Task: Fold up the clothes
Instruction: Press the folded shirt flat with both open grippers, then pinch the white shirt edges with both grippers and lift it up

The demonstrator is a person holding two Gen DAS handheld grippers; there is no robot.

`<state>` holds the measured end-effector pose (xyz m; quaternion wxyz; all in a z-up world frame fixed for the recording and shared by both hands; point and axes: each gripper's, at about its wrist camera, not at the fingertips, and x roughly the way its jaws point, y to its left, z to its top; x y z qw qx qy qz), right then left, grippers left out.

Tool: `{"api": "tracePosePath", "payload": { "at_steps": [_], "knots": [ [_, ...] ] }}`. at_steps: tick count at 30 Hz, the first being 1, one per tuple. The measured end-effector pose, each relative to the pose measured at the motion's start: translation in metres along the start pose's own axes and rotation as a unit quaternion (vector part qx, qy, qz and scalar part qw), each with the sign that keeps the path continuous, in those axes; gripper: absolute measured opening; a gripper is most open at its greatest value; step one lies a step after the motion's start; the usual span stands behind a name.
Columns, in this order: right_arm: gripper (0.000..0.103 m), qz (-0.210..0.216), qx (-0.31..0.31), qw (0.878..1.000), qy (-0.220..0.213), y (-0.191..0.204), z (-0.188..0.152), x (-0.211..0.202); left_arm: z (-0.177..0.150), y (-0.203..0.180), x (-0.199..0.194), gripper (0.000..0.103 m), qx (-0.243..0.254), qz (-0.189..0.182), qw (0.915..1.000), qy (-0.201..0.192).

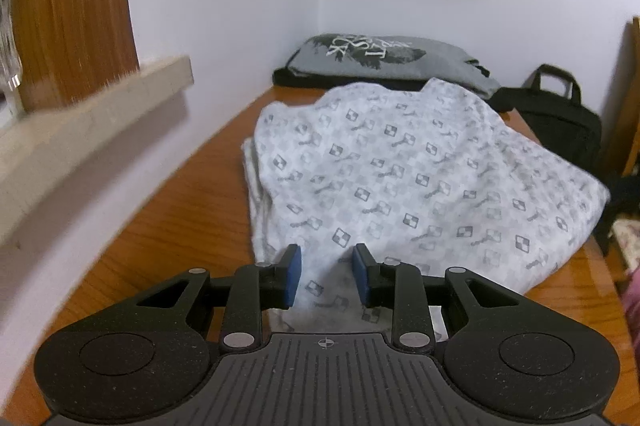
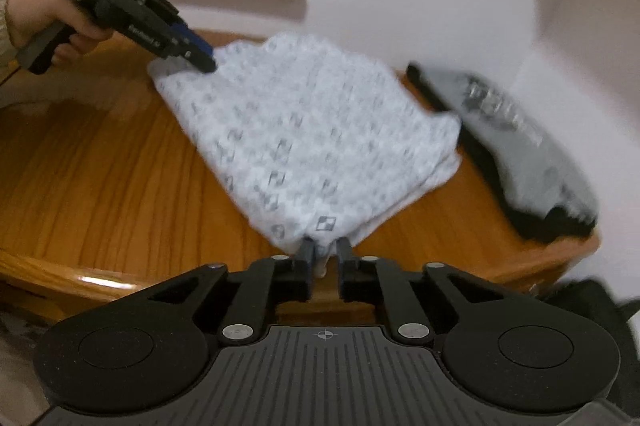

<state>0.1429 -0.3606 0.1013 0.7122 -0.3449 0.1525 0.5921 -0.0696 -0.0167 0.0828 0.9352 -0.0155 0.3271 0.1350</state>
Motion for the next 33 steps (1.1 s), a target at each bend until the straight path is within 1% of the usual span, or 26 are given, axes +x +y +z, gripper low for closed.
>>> {"api": "tracePosePath", "payload": {
  "at_steps": [1, 2, 3, 4, 7, 9, 11, 12, 14, 17, 19, 21, 23, 24, 25, 26, 27, 29, 31, 33],
  "knots": [
    [0.035, -0.005, -0.007, 1.000, -0.011, 0.001, 0.003, -0.003, 0.001, -0.002, -0.005, 0.033, 0.006, 0.003, 1.0000, -0.003],
    [0.046, -0.010, -0.013, 1.000, -0.022, 0.003, 0.006, -0.006, 0.001, -0.004, -0.010, 0.038, 0.012, 0.002, 0.9999, -0.007],
    [0.049, -0.010, -0.020, 0.999, -0.031, 0.005, 0.010, -0.007, 0.000, -0.008, -0.015, 0.041, 0.019, -0.002, 0.9998, -0.010],
    [0.049, -0.008, -0.027, 0.999, -0.038, 0.007, 0.014, -0.007, -0.001, -0.011, -0.021, 0.045, 0.027, -0.008, 0.9995, -0.013],
    [0.050, 0.020, -0.042, 0.998, -0.042, 0.015, 0.020, 0.004, -0.008, -0.027, -0.034, 0.045, 0.056, -0.016, 0.9982, -0.011],
    [0.050, 0.035, -0.058, 0.997, -0.040, 0.023, 0.022, 0.014, -0.014, -0.039, -0.039, 0.051, 0.076, -0.015, 0.9970, -0.007],
    [0.051, 0.046, -0.074, 0.996, -0.036, 0.030, 0.022, 0.023, -0.019, -0.049, -0.041, 0.052, 0.092, -0.014, 0.9957, -0.002],
    [0.052, 0.047, -0.081, 0.995, -0.036, 0.033, 0.022, 0.026, -0.020, -0.053, -0.040, 0.052, 0.098, -0.014, 0.9950, 0.003],
    [0.058, 0.050, -0.095, 0.994, -0.036, 0.038, 0.024, 0.030, -0.023, -0.061, -0.036, 0.052, 0.114, -0.009, 0.9933, 0.011],
    [0.057, 0.038, -0.113, 0.992, -0.031, 0.040, 0.026, 0.037, -0.025, -0.068, -0.025, 0.052, 0.142, 0.005, 0.9896, 0.023],
    [0.057, 0.029, -0.114, 0.993, -0.026, 0.035, 0.023, 0.042, -0.024, -0.068, -0.018, 0.054, 0.150, 0.008, 0.9882, 0.029],
    [0.057, 0.026, -0.113, 0.993, -0.031, 0.031, 0.017, 0.044, -0.024, -0.067, -0.015, 0.054, 0.155, 0.004, 0.9876, 0.028],
    [0.054, 0.017, -0.113, 0.993, -0.036, 0.027, 0.012, 0.044, -0.021, -0.064, -0.012, 0.054, 0.154, -0.002, 0.9876, 0.031],
    [0.051, 0.016, -0.112, 0.993, -0.034, 0.027, 0.011, 0.045, -0.021, -0.064, -0.011, 0.054, 0.160, -0.001, 0.9866, 0.030],
    [0.036, 0.015, -0.112, 0.993, -0.031, 0.027, 0.010, 0.045, -0.021, -0.066, -0.010, 0.054, 0.171, 0.003, 0.9849, 0.028],
    [0.029, 0.013, -0.116, 0.993, -0.029, 0.028, 0.009, 0.045, -0.021, -0.068, -0.009, 0.054, 0.179, 0.008, 0.9835, 0.027],
    [0.025, 0.008, -0.123, 0.992, -0.032, 0.030, 0.009, 0.045, -0.020, -0.070, -0.009, 0.053, 0.185, 0.011, 0.9822, 0.030],
    [0.017, 0.004, -0.125, 0.991, -0.038, 0.032, 0.013, 0.040, -0.018, -0.075, -0.008, 0.029, 0.196, 0.017, 0.9796, 0.041],
    [0.014, 0.003, -0.119, 0.992, -0.051, 0.030, 0.020, 0.030, -0.015, -0.081, -0.014, 0.018, 0.208, 0.037, 0.9769, 0.035],
    [0.012, 0.001, -0.115, 0.991, -0.065, 0.026, 0.029, 0.015, -0.010, -0.086, -0.025, 0.015, 0.212, 0.054, 0.9753, 0.030]
  ]
}}
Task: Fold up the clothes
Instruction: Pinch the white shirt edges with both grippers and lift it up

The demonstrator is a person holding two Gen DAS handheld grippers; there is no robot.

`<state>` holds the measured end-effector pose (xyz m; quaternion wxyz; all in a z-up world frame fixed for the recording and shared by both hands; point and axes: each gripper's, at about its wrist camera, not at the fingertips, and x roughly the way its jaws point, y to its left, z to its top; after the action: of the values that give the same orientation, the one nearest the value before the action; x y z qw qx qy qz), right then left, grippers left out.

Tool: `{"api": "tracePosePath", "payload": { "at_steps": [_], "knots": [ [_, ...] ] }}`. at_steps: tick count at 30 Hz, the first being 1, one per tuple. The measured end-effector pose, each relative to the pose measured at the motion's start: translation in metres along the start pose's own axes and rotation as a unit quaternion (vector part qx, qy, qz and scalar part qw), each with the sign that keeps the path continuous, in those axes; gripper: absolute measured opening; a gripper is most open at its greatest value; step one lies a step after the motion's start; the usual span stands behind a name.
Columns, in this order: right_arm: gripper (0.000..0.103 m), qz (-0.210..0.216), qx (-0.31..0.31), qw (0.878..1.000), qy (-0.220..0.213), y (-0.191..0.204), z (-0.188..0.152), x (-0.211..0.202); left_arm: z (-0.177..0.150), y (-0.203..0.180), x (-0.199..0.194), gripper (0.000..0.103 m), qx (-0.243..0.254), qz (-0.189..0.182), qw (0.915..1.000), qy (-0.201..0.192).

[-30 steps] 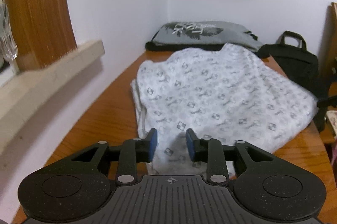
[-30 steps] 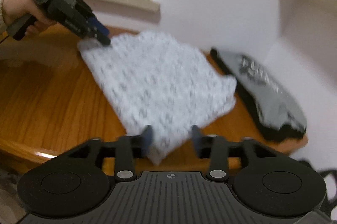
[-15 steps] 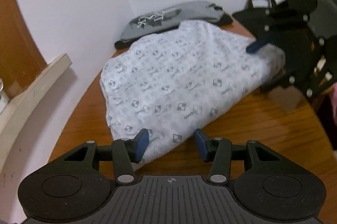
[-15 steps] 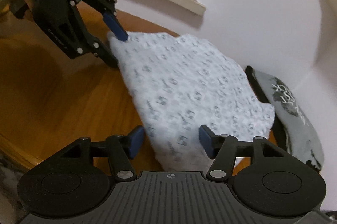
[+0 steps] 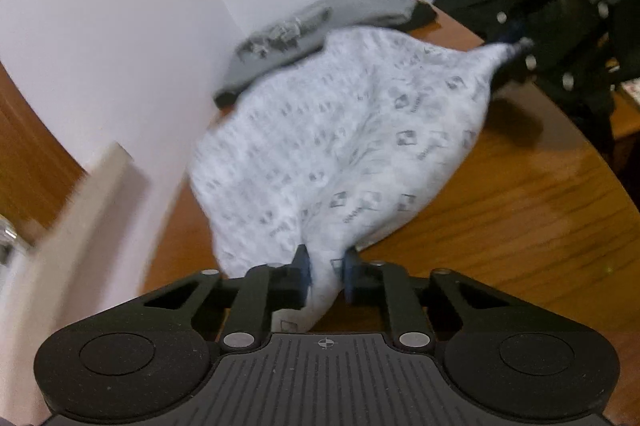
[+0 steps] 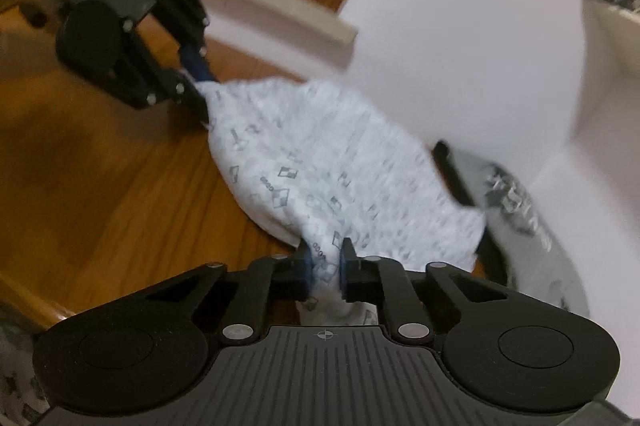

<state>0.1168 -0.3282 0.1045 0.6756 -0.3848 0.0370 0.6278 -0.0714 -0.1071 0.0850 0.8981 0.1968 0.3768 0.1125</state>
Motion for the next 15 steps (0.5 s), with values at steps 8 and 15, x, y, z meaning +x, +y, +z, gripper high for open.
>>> {"api": "tracePosePath", "payload": {
  "at_steps": [8, 15],
  "knots": [
    [0.009, 0.053, 0.034, 0.997, -0.048, -0.027, 0.045, -0.075, 0.038, 0.029, -0.103, 0.011, -0.013, 0.029, 0.9990, -0.030],
    [0.009, 0.050, 0.062, 0.994, -0.073, -0.090, 0.093, -0.092, 0.109, 0.080, -0.123, 0.010, -0.019, 0.047, 0.9974, -0.052]
  ]
}}
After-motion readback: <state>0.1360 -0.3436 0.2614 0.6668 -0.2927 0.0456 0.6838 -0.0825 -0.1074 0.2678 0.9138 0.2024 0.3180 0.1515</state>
